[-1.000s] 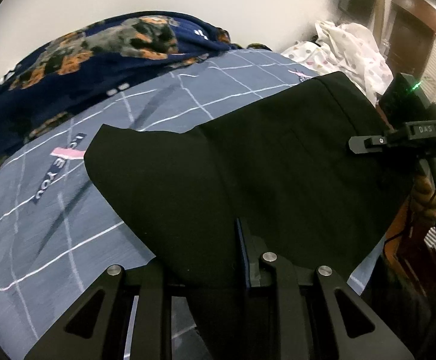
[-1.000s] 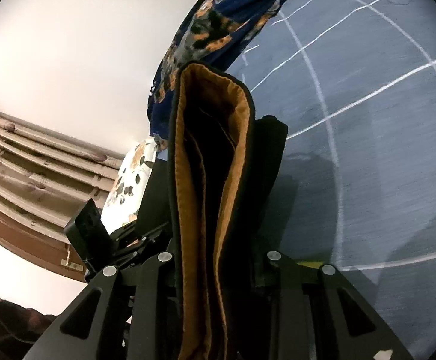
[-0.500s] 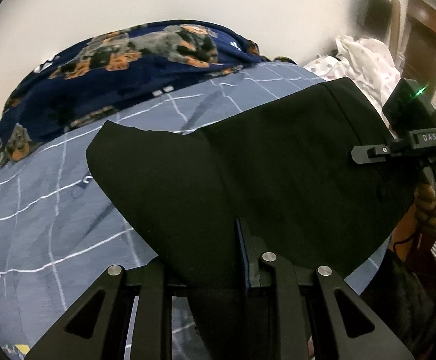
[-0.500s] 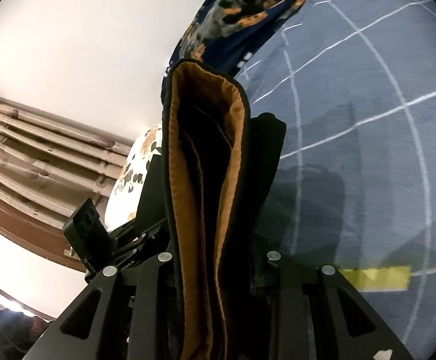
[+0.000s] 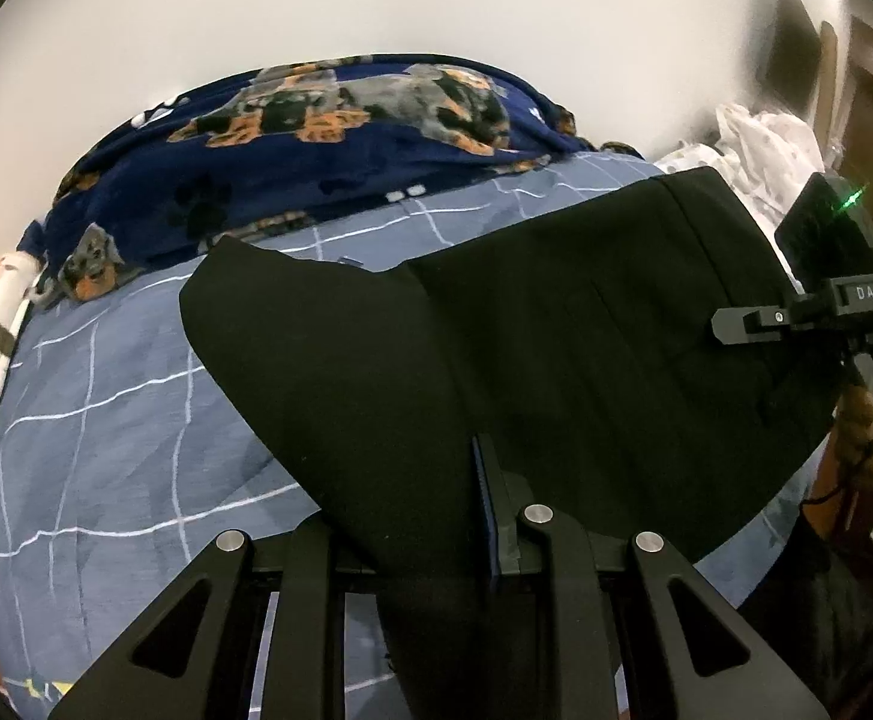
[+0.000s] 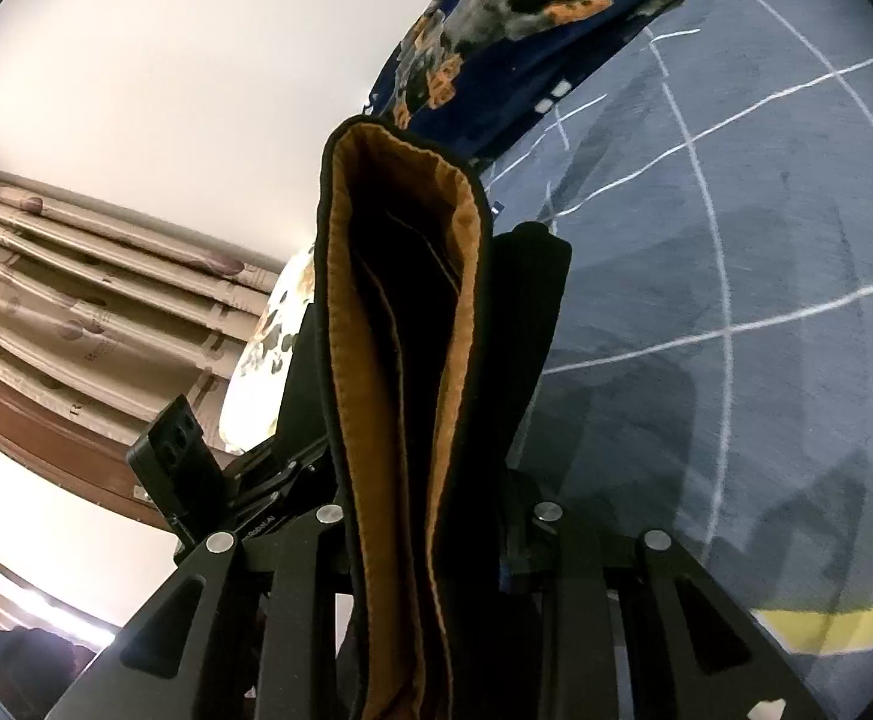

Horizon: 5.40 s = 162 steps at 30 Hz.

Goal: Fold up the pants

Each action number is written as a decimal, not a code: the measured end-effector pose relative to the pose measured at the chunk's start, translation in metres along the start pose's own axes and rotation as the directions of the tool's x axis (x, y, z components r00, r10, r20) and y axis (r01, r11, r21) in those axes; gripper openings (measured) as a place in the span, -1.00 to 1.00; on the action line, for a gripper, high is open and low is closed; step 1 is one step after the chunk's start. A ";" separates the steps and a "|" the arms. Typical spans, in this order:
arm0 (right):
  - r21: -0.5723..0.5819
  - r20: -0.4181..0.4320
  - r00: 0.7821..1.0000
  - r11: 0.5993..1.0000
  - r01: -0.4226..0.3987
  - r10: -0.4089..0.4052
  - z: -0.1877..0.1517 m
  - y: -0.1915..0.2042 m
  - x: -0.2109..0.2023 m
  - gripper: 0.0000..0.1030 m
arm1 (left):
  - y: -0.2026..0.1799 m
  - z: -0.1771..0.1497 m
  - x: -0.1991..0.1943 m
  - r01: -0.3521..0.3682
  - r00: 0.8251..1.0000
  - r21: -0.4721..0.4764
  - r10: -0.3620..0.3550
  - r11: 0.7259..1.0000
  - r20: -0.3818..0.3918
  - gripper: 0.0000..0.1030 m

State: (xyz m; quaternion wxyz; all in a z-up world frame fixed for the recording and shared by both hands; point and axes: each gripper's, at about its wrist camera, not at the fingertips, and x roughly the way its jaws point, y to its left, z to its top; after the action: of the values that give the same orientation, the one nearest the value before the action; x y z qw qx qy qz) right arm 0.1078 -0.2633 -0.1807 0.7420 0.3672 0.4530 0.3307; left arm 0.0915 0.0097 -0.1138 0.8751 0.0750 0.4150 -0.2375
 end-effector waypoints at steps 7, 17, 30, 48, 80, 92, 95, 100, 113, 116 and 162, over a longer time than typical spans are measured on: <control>0.001 -0.014 1.000 1.000 -0.006 0.006 0.005 0.006 0.015 -0.51 | 0.017 0.003 0.000 -0.012 1.000 -0.027 0.012 1.000 0.005 -0.59; 0.006 -0.034 0.999 1.000 -0.025 0.025 0.023 0.003 0.031 -0.51 | 0.044 0.013 0.004 -0.036 0.999 -0.063 0.038 0.997 0.018 -0.59; -0.013 -0.047 0.998 0.999 -0.037 0.036 0.060 0.009 0.063 -0.51 | 0.093 0.041 0.028 -0.078 0.995 -0.121 0.085 0.990 0.051 -0.59; -0.007 -0.029 0.998 0.998 -0.061 0.060 0.135 -0.001 0.120 -0.51 | 0.155 0.089 0.075 -0.149 0.985 -0.144 0.159 0.978 0.061 -0.59; -0.050 0.008 0.990 0.988 0.144 -0.144 0.149 -0.034 0.158 -0.51 | 0.189 0.066 0.130 -0.213 0.974 -0.210 0.226 0.954 0.036 -0.50; -0.121 0.052 0.970 0.962 0.244 -0.239 0.144 -0.027 0.165 -0.43 | 0.193 0.054 0.136 -0.231 0.966 -0.246 0.253 0.941 0.062 -0.33; -0.147 0.068 0.959 0.948 0.282 -0.275 0.142 -0.023 0.166 -0.40 | 0.193 0.053 0.137 -0.238 0.963 -0.249 0.261 0.939 0.066 -0.28; -0.175 0.097 0.939 0.923 0.342 -0.329 0.139 -0.017 0.168 -0.38 | 0.196 0.051 0.138 -0.241 0.961 -0.271 0.267 0.932 0.065 -0.17; -0.216 0.164 0.904 0.880 0.424 -0.395 0.130 -0.006 0.173 -0.30 | 0.195 0.051 0.138 -0.265 0.954 -0.271 0.292 0.925 0.062 -0.10; -0.219 0.164 0.903 0.878 0.425 -0.397 0.130 -0.006 0.173 -0.29 | 0.195 0.051 0.139 -0.269 0.954 -0.269 0.295 0.925 0.062 -0.09; -0.274 0.236 0.845 0.802 0.531 -0.480 0.124 0.008 0.183 -0.11 | 0.196 0.050 0.138 -0.302 0.943 -0.265 0.327 0.916 0.055 0.05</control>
State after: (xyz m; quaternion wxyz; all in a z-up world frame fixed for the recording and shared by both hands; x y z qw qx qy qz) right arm 0.2876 -0.1388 -0.2128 0.8866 0.1283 0.4140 0.1615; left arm 0.2941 0.1164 -0.1994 0.9235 0.0167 0.3808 -0.0420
